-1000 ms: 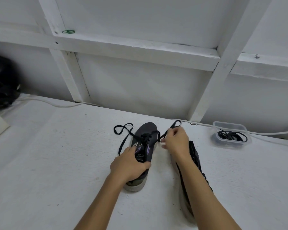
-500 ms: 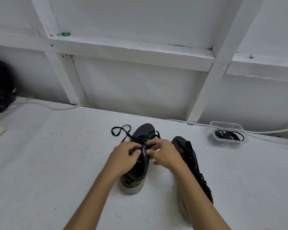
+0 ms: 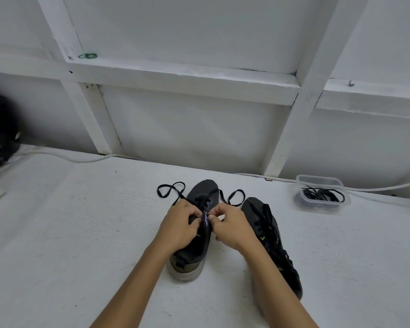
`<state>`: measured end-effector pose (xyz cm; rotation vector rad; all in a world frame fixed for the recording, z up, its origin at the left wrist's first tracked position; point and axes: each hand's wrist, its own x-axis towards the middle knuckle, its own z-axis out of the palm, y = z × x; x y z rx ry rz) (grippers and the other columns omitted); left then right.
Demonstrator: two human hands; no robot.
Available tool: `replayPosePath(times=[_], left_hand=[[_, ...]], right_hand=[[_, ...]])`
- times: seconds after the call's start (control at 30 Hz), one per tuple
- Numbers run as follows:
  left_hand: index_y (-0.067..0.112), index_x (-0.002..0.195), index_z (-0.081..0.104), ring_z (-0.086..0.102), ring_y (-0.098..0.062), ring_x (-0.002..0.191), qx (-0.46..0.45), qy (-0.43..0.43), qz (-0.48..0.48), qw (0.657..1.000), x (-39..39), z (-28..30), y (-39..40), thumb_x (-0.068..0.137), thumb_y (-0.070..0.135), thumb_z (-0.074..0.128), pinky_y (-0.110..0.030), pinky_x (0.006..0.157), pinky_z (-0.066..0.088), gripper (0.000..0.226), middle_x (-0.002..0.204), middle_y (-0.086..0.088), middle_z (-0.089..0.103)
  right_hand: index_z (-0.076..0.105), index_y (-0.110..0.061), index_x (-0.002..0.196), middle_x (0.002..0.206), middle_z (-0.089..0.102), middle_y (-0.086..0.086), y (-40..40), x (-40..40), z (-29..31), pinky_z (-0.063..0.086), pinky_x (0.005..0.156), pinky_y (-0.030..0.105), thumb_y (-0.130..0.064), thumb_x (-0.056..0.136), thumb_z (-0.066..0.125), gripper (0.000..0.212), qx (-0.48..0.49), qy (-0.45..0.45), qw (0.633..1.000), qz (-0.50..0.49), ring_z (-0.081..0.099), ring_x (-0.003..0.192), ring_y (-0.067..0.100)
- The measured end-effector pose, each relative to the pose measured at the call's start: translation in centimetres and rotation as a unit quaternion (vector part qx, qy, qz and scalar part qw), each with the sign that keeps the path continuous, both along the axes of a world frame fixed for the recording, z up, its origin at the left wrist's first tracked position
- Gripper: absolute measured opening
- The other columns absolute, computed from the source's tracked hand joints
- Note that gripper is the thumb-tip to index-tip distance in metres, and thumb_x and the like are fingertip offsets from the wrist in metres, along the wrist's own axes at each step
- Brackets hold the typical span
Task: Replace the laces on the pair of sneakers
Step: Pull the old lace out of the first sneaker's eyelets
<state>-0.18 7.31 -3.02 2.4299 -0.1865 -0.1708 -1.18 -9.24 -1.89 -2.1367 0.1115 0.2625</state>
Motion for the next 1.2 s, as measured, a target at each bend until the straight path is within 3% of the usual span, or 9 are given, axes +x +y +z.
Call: replayPosePath(times=[0.13, 0.33, 0.57, 0.63, 0.77, 0.9, 0.97, 1.07, 1.2], left_hand=[[0.02, 0.105, 0.068, 0.055, -0.012, 0.105, -0.021, -0.01, 0.014, 1.0, 0.0, -0.2, -0.1, 0.098, 0.021, 0.06, -0.03, 0.094, 0.047, 0.011, 0.109, 0.009, 0.052], [0.025, 0.101, 0.068, 0.055, -0.014, 0.107, -0.014, 0.022, 0.048, 0.999, 0.1, -0.1, -0.9, 0.098, 0.025, 0.06, -0.042, 0.094, 0.05, 0.009, 0.111, 0.009, 0.053], [0.029, 0.1, 0.068, 0.061, -0.004, 0.095, -0.068, 0.024, 0.074, 0.995, -0.1, 0.1, -0.2, 0.089, 0.023, 0.072, -0.017, 0.083, 0.048, 0.014, 0.104, 0.013, 0.062], [0.029, 0.095, 0.066, 0.06, 0.002, 0.086, -0.104, 0.014, 0.114, 0.988, -0.5, 0.1, 0.1, 0.088, 0.023, 0.073, -0.005, 0.071, 0.043, 0.011, 0.097, 0.015, 0.065], [0.026, 0.089, 0.065, 0.059, 0.003, 0.078, -0.153, 0.026, 0.206, 0.966, -1.2, 0.0, 0.0, 0.087, 0.029, 0.074, -0.006, 0.06, 0.04, 0.009, 0.086, 0.012, 0.065], [0.026, 0.095, 0.069, 0.068, -0.003, 0.083, -0.273, 0.125, 0.2, 0.933, -1.7, -0.1, -0.1, 0.089, 0.045, 0.069, -0.019, 0.07, 0.055, 0.02, 0.092, 0.009, 0.07], [0.02, 0.098, 0.071, 0.072, -0.006, 0.081, -0.328, 0.149, 0.207, 0.909, -1.9, -0.2, 0.2, 0.095, 0.037, 0.065, -0.025, 0.07, 0.06, 0.018, 0.095, 0.001, 0.072], [0.019, 0.097, 0.076, 0.073, -0.007, 0.074, -0.265, 0.094, 0.238, 0.93, -1.8, -0.9, 0.5, 0.09, 0.02, 0.071, -0.03, 0.077, 0.062, 0.009, 0.083, 0.002, 0.075], [0.023, 0.097, 0.081, 0.062, 0.011, 0.076, -0.162, 0.031, 0.212, 0.963, -1.2, -1.0, 0.0, 0.083, 0.025, 0.079, 0.001, 0.067, 0.044, 0.014, 0.086, 0.013, 0.075]], right_hand=[[0.073, -0.027, 0.092, 0.094, 0.071, -0.016, -0.1, 0.0, 0.2, 0.06, 0.082, 0.034, -0.023, 0.095, 0.065, 0.01, 0.016, -0.017, 1.0, 0.013, 0.065, 0.08, 0.003], [0.073, -0.025, 0.09, 0.095, 0.073, -0.014, 0.0, 0.3, 0.4, 0.06, 0.083, 0.034, -0.022, 0.096, 0.067, 0.009, 0.012, 0.002, 1.0, 0.003, 0.069, 0.088, 0.007], [0.055, -0.02, 0.094, 0.095, 0.071, 0.0, -0.3, 0.7, 0.8, 0.063, 0.068, 0.041, -0.018, 0.103, 0.046, 0.013, 0.042, 0.059, 0.996, -0.045, 0.075, 0.074, 0.016], [0.055, -0.02, 0.105, 0.109, 0.068, 0.002, -0.7, 0.7, 0.8, 0.063, 0.078, 0.045, -0.017, 0.102, 0.046, 0.01, 0.038, 0.036, 0.995, -0.088, 0.074, 0.089, 0.022], [0.047, -0.016, 0.145, 0.144, 0.05, 0.006, -0.9, -0.4, 0.7, 0.041, 0.105, 0.032, -0.025, 0.1, 0.058, 0.048, -0.085, -0.047, 0.991, -0.095, 0.055, 0.127, 0.024], [0.069, -0.025, 0.12, 0.115, 0.069, -0.012, -0.7, -1.5, 1.2, 0.044, 0.088, 0.021, -0.04, 0.099, 0.058, 0.028, -0.037, 0.009, 0.999, -0.028, 0.064, 0.109, 0.009], [0.07, -0.028, 0.115, 0.105, 0.067, -0.019, -0.6, -1.8, 1.7, 0.042, 0.082, 0.017, -0.043, 0.099, 0.057, 0.026, -0.031, 0.028, 0.999, 0.003, 0.063, 0.105, 0.004], [0.067, -0.035, 0.113, 0.102, 0.067, -0.024, -0.2, -2.0, 2.0, 0.045, 0.076, 0.015, -0.05, 0.093, 0.061, 0.026, -0.036, 0.031, 0.999, 0.016, 0.064, 0.096, -0.002], [0.062, -0.034, 0.099, 0.088, 0.067, -0.019, 1.1, -2.5, 1.5, 0.05, 0.07, 0.018, -0.057, 0.078, 0.07, 0.031, -0.072, 0.033, 0.996, 0.043, 0.063, 0.084, -0.001]])
